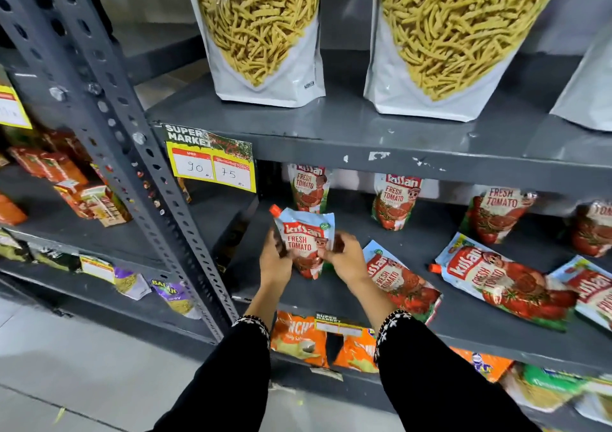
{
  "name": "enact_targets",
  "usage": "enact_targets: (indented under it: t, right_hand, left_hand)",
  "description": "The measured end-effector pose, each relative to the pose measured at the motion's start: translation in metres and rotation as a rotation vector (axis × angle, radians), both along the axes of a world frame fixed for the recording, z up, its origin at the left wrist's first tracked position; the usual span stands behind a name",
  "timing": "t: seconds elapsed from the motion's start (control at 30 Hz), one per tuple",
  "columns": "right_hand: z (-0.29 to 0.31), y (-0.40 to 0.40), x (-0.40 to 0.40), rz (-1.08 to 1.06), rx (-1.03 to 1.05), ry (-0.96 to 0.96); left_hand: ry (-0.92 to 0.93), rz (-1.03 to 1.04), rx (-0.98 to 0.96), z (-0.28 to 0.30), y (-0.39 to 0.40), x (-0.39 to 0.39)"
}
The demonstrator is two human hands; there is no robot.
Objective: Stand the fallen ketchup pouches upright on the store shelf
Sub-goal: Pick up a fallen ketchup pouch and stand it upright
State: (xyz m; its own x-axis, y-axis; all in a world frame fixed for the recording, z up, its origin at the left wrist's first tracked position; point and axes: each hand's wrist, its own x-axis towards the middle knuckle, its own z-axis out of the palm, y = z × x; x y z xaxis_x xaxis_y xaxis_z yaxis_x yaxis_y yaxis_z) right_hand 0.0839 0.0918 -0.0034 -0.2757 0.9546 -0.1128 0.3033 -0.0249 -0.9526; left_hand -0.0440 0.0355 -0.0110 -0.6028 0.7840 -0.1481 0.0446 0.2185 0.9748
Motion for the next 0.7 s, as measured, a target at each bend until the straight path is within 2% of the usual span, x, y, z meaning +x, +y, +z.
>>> enact_targets:
  t: [0.1,0.17,0.23,0.27,0.33,0.37,0.5,0.6,0.63,0.7]
  right_hand:
    - [0.004,0.004,0.024,-0.062,0.035,-0.062]
    - [0.004,0.009,0.052,-0.183,0.12,-0.249]
    - [0.001,0.015,0.083,-0.253,0.145,-0.505]
    - [-0.001,0.017,0.101,-0.246,0.094,-0.616]
    - [-0.006,0.022,0.13,-0.158,-0.053,-0.768]
    - [-0.007,0.024,0.137,-0.093,-0.118,-0.785]
    - [-0.01,0.036,0.153,-0.031,-0.284,-0.611]
    - [-0.01,0.041,0.167,-0.071,-0.421,-0.372]
    - [-0.01,0.04,0.169,-0.096,-0.437,-0.232]
    - [-0.009,0.039,0.176,-0.113,-0.404,0.054]
  left_hand:
    - [-0.105,0.201,-0.09,-0.009,-0.007,0.022]
    - [-0.18,0.289,-0.198,-0.016,-0.008,0.045]
    - [-0.216,0.117,-0.366,-0.019,-0.006,0.071]
    - [-0.271,0.004,-0.396,-0.023,-0.001,0.084]
    - [-0.522,-0.097,-0.353,-0.023,0.003,0.111]
    - [-0.556,-0.068,-0.355,-0.022,0.005,0.12]
    - [-0.512,0.071,-0.389,-0.019,0.027,0.146]
    - [-0.3,0.18,-0.411,-0.016,0.039,0.155]
    - [-0.207,0.217,-0.362,-0.011,0.041,0.155]
    - [-0.075,0.226,-0.142,0.002,0.048,0.159]
